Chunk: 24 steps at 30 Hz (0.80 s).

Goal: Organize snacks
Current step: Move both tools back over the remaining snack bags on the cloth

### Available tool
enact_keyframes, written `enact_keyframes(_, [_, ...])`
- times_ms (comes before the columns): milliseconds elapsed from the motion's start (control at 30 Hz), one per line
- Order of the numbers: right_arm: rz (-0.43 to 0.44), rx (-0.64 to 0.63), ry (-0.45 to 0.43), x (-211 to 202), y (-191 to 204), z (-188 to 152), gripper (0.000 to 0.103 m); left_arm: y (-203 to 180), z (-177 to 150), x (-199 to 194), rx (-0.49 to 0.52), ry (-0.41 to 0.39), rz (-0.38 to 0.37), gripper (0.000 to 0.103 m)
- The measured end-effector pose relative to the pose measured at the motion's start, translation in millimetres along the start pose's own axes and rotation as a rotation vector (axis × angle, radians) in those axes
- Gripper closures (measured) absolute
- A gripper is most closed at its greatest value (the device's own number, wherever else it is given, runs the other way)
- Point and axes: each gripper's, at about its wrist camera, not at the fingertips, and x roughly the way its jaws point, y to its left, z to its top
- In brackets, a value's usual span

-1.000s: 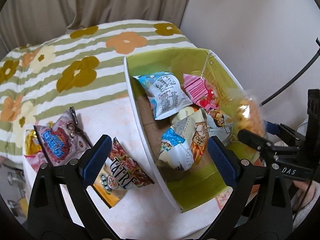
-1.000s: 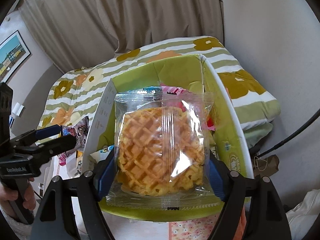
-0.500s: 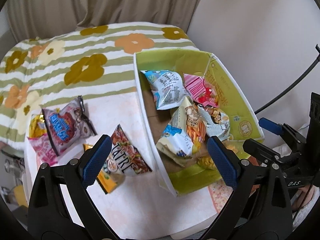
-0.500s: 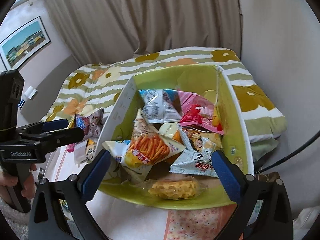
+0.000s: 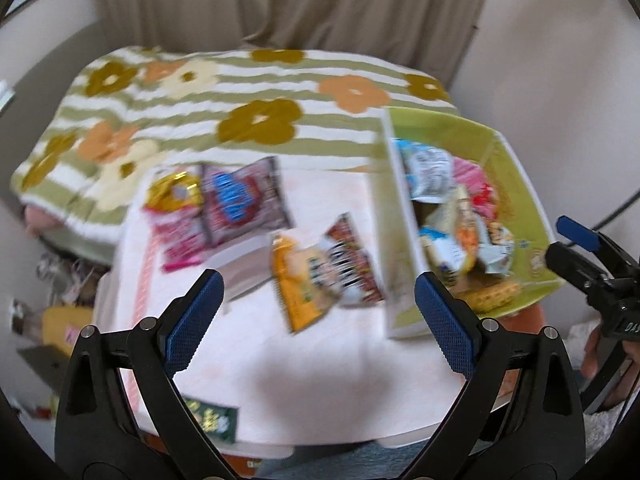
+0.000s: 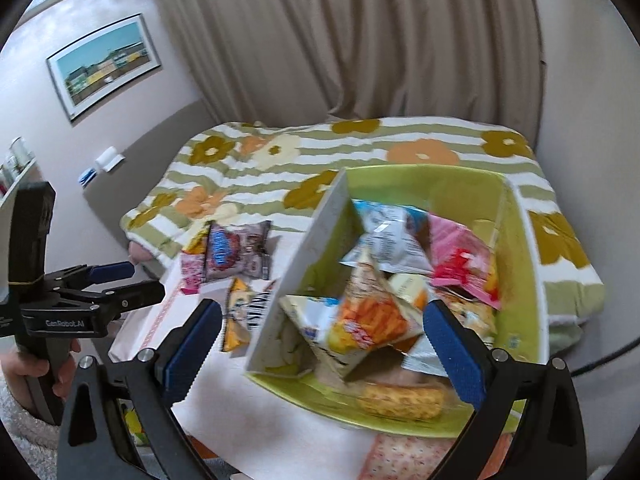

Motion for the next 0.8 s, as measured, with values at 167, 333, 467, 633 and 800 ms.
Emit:
enact_keyframes(167, [0.044, -0.041, 0.004, 10.4, 25.8, -2.5, 0.002, 45.2, -15.7, -12.9, -0.080, -0.013, 0.063, 0.007])
enact_keyframes(333, [0.068, -0.072, 0.026, 20.9, 55.0, -4.0, 0.002, 85.8, -20.6, -15.9, -0.146, -0.017, 0.069, 0.007])
enact_keyframes(467, [0.060, -0.097, 0.036, 36.7, 81.7, 0.5, 0.002, 118.2, -15.0, -9.0, -0.155, -0.015, 0.059, 0.007])
enact_keyframes(633, [0.044, -0.074, 0.054, 68.2, 115.6, 15.3, 0.002, 153.1, -0.9, 9.5, -0.130, 0.024, 0.019, 0.007])
enact_keyframes(800, [0.027, -0.038, 0.076, 105.7, 145.7, 34.1, 0.002, 193.8, 17.7, 34.4, -0.119, 0.070, -0.046, 0.007])
